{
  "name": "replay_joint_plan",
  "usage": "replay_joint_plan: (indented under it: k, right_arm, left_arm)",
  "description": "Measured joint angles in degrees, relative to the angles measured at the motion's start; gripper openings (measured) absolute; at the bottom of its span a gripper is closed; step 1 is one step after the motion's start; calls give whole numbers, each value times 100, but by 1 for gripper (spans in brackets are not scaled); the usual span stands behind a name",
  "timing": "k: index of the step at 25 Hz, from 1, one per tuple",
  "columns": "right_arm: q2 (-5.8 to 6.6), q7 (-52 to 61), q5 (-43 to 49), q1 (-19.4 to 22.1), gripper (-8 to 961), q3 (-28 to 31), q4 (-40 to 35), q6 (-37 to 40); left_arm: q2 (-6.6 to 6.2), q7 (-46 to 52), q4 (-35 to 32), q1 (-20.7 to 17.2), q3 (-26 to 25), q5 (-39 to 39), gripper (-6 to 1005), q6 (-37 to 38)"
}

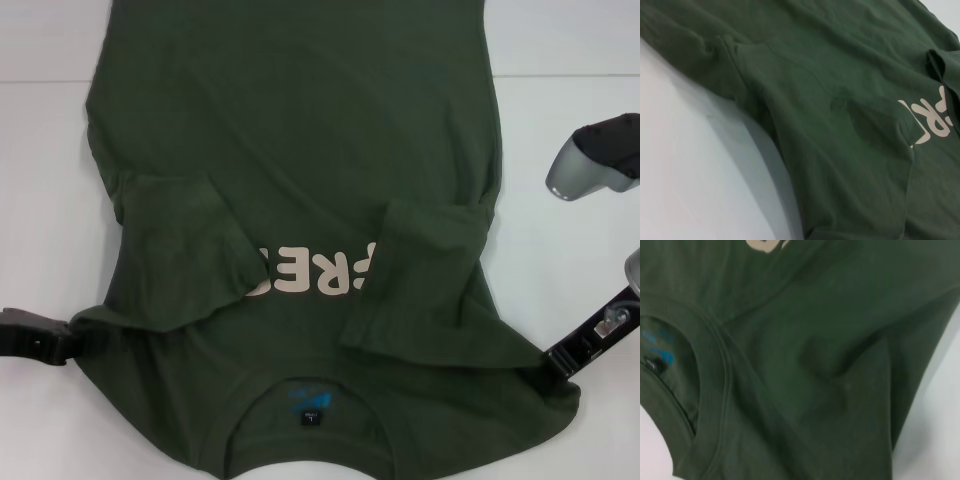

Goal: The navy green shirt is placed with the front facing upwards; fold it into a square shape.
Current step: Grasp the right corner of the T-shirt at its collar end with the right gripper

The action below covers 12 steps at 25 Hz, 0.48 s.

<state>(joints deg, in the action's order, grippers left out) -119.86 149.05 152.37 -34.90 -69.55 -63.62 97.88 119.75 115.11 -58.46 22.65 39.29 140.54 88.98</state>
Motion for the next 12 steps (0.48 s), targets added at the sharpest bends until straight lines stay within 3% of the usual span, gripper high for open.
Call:
replay_joint_plan:
  k: [7,12]
  right_arm:
    - [8,181,231,-8,10,-317,-27,26]
    - [7,151,280,-10,3,-275,-36,0]
  left_arm:
    - [4,-1,8,27,0,-1,38,-16]
    - [0,-5,93,56,0,-1,38,-46]
